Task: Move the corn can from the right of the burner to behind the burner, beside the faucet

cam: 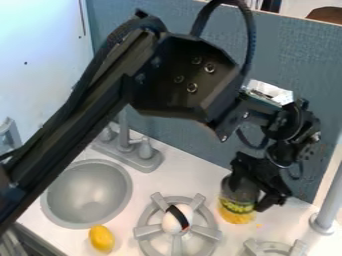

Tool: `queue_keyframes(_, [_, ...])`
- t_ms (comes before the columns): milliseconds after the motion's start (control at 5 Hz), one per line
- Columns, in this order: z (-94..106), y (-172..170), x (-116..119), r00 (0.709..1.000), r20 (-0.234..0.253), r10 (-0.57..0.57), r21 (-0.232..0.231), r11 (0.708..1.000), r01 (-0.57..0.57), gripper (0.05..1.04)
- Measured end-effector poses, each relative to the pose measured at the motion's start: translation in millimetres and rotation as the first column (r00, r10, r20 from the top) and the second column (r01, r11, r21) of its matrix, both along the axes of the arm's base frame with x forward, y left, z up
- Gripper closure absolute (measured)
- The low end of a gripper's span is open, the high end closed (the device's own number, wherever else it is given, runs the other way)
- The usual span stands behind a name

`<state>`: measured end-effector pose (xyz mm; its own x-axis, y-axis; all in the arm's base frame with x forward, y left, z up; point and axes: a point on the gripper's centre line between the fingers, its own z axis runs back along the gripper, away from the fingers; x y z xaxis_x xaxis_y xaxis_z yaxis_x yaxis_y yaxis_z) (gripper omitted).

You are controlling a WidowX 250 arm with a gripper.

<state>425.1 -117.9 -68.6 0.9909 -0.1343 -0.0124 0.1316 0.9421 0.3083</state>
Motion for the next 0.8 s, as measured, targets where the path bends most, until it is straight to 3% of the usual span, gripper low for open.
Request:
queue_keyframes(200, [0.4,18,-2,0.999,-0.029,0.013,0.047,0.999,-0.012,0.083])
queue_keyframes(600, [-1.4,33,10,1.000,-0.028,0.012,0.107,0.994,-0.009,0.083])
queue_keyframes(800, [-0.1,60,24,0.999,-0.023,0.050,0.140,0.989,-0.046,0.083])
